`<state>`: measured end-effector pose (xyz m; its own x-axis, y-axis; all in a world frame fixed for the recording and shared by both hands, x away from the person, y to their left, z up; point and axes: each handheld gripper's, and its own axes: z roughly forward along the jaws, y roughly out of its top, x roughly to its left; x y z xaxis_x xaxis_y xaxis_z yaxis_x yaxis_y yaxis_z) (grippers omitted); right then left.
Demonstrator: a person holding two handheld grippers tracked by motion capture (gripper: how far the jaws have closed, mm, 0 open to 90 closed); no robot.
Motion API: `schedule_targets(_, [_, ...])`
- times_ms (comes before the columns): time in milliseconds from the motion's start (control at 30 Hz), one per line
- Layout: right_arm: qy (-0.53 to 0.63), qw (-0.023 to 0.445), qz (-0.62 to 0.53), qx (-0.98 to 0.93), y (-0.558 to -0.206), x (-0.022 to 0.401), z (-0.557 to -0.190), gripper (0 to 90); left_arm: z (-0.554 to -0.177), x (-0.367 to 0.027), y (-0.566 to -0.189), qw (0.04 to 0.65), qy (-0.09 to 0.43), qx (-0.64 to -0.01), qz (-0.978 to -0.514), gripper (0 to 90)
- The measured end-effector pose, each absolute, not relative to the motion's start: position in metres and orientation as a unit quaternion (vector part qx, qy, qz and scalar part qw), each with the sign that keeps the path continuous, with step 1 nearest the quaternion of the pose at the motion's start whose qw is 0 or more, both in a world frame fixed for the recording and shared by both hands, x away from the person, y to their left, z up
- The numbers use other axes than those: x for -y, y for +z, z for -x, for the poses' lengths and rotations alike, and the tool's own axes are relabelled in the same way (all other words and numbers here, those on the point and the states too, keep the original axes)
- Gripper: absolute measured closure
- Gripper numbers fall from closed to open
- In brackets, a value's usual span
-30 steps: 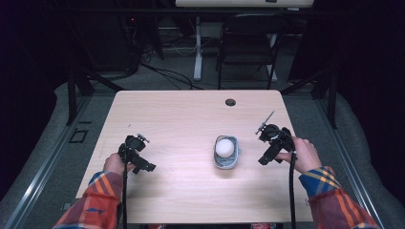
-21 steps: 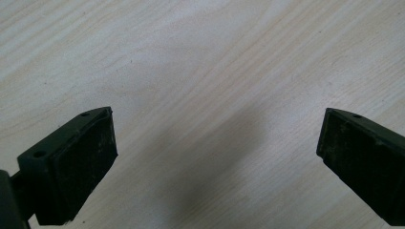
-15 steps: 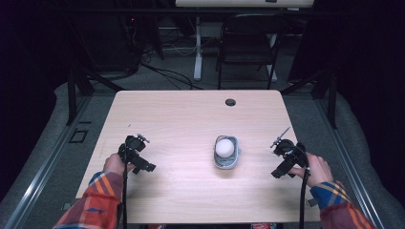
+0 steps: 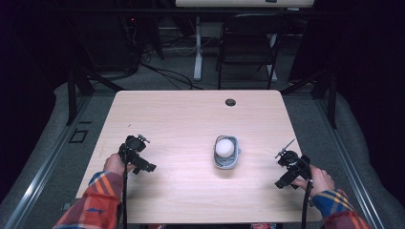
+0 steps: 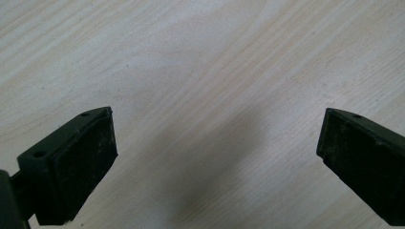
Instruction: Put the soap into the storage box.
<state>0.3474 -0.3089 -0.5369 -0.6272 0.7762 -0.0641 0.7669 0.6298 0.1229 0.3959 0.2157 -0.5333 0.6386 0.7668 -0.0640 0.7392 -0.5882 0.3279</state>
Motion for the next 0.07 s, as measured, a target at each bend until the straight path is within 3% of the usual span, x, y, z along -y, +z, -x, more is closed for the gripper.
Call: schedule_targets(67, [0.046, 0.055, -0.433, -0.898, -0.5385, 0.3089, -0.3471, 0.0, -0.3958, -0.2156, -0.5332, 0.164, 0.043, -0.422, -0.890, 0.0])
